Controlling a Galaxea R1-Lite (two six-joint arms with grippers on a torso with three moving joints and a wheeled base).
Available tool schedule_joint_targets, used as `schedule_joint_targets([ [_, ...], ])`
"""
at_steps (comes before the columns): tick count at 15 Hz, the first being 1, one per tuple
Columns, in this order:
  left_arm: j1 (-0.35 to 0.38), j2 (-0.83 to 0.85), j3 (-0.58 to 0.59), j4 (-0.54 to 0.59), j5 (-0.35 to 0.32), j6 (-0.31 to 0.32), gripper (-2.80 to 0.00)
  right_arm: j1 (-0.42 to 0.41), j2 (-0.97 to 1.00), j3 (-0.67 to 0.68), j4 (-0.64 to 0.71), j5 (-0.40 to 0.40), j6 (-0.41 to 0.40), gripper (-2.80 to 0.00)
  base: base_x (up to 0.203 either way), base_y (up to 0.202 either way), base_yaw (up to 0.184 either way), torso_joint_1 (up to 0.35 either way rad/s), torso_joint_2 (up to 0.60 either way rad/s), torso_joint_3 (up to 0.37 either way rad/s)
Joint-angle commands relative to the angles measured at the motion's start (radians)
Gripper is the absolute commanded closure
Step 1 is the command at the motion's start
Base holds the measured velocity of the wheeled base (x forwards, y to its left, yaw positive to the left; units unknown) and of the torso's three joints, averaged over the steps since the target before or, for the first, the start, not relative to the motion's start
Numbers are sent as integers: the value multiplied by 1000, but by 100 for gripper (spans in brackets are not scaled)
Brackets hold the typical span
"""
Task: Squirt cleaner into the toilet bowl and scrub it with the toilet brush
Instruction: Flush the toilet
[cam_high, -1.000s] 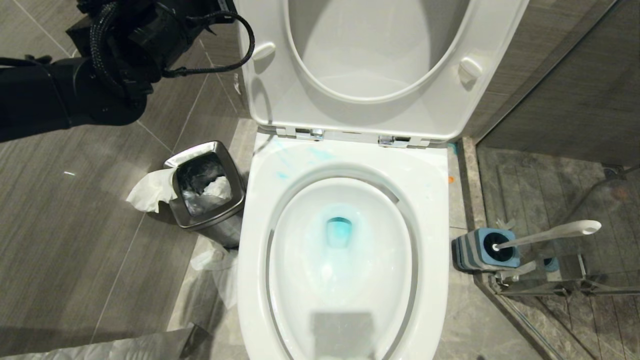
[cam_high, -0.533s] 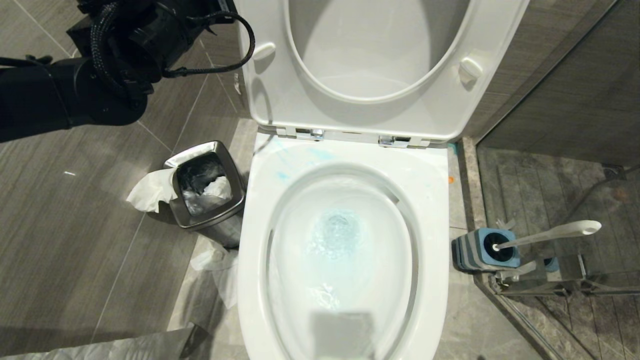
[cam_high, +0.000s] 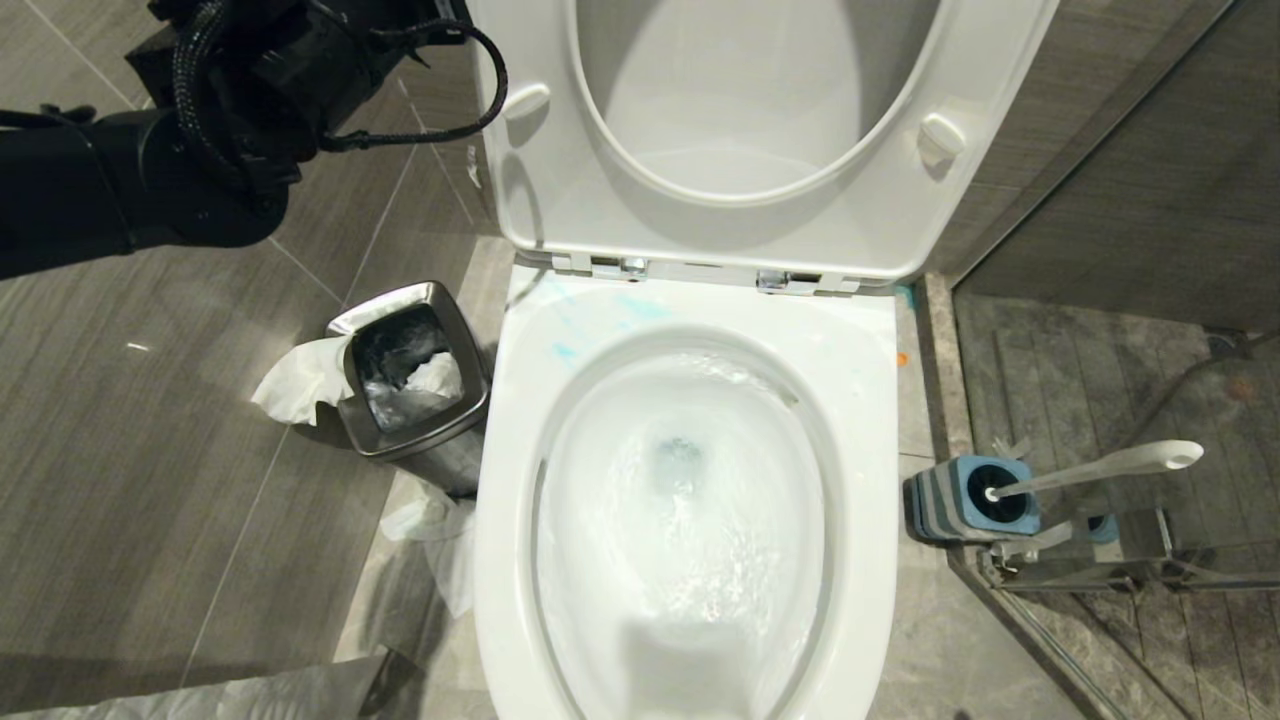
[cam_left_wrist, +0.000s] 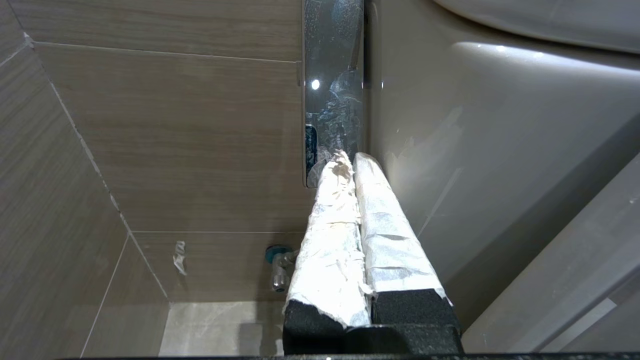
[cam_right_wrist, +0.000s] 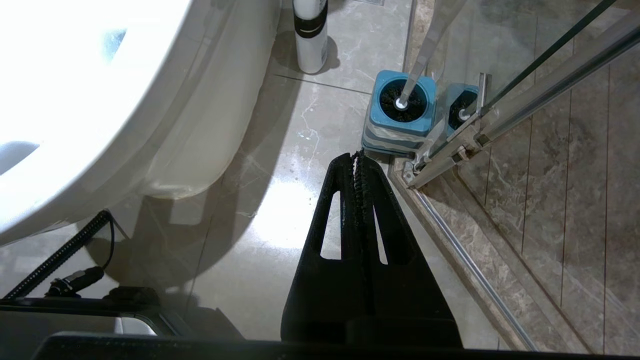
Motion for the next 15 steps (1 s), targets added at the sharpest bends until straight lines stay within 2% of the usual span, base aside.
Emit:
schedule_joint_targets([
  [1,0,-26,-1,-6,12,0,0,0,1,0,0,0,0,0,0,0,0,0,0,0],
  [10,-2,-173,39,5,32,25,0,0,1,0,0,0,0,0,0,0,0,0,0,0],
  [15,-16,-268,55,78,31,49,0,0,1,0,0,0,0,0,0,0,0,0,0,0],
])
